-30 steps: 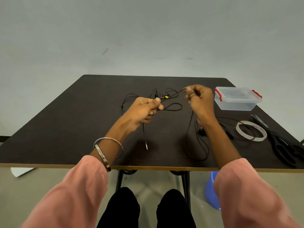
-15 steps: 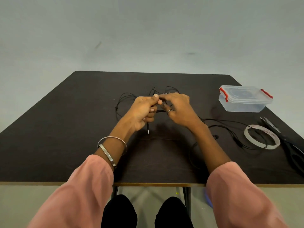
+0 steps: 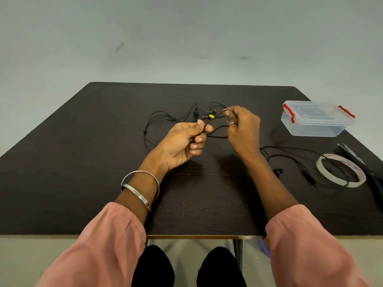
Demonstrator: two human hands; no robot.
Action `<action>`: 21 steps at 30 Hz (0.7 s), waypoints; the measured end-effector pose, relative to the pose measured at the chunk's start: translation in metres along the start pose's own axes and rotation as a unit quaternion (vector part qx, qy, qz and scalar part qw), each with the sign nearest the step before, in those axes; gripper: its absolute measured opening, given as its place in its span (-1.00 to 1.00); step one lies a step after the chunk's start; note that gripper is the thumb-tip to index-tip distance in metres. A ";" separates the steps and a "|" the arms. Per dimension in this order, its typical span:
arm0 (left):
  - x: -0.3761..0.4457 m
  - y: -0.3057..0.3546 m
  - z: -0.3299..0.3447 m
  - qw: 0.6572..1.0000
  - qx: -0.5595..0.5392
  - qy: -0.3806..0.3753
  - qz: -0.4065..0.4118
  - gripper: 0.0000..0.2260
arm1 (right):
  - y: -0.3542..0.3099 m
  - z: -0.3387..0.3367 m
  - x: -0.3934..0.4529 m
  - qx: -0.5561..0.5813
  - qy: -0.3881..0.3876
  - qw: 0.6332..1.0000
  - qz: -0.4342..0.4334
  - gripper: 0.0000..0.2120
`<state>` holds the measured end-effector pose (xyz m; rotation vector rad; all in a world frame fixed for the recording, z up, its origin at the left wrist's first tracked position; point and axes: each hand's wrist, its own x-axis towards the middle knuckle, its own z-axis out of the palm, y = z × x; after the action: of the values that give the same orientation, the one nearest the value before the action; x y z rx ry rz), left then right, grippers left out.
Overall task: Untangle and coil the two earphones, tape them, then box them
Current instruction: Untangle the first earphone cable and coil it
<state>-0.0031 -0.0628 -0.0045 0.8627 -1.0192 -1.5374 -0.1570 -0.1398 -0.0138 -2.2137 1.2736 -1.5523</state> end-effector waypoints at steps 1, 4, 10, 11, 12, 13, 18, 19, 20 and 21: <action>-0.001 0.000 0.000 1.000 -0.005 -0.002 0.001 -0.72 | 0.001 0.000 0.000 -0.013 0.001 1.000 0.006 -0.83; -0.005 0.000 0.003 0.998 -0.054 -0.013 0.020 -0.75 | 0.001 0.000 -0.004 -0.059 -0.022 0.998 -0.003 -0.82; -0.008 0.004 -0.003 0.980 -0.152 -0.039 0.118 -0.70 | -0.009 0.000 -0.010 -0.185 -0.137 0.970 -0.077 -0.70; -0.008 0.005 -0.003 0.978 -0.158 -0.027 0.132 -0.69 | -0.011 0.000 -0.012 -0.185 -0.165 0.963 -0.103 -0.72; -0.008 0.006 -0.003 0.976 -0.163 -0.013 0.144 -0.69 | -0.014 0.001 -0.014 -0.181 -0.193 0.956 -0.127 -0.73; -0.008 0.006 -0.003 0.975 -0.164 0.001 0.153 -0.69 | -0.017 0.003 -0.017 -0.178 -0.217 0.948 -0.149 -0.74; -0.004 0.004 -0.004 0.972 -0.142 0.071 0.175 -0.69 | -0.026 0.006 -0.027 -0.177 -0.237 0.926 -0.235 -0.62; -0.003 0.004 -0.004 0.970 -0.139 0.084 0.180 -0.69 | -0.026 0.005 -0.027 -0.172 -0.246 0.924 -0.237 -0.64; -0.002 0.003 -0.005 0.969 -0.137 0.095 0.183 -0.69 | -0.027 0.004 -0.028 -0.158 -0.258 0.923 -0.238 -0.67; -0.002 0.003 -0.005 0.968 -0.133 0.106 0.186 -0.68 | -0.028 0.002 -0.029 -0.139 -0.268 0.923 -0.240 -0.67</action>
<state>0.0025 -0.0622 -0.0038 0.5921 -0.7468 -1.2003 -0.1428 -0.1023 -0.0190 -3.0124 0.8606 -0.7738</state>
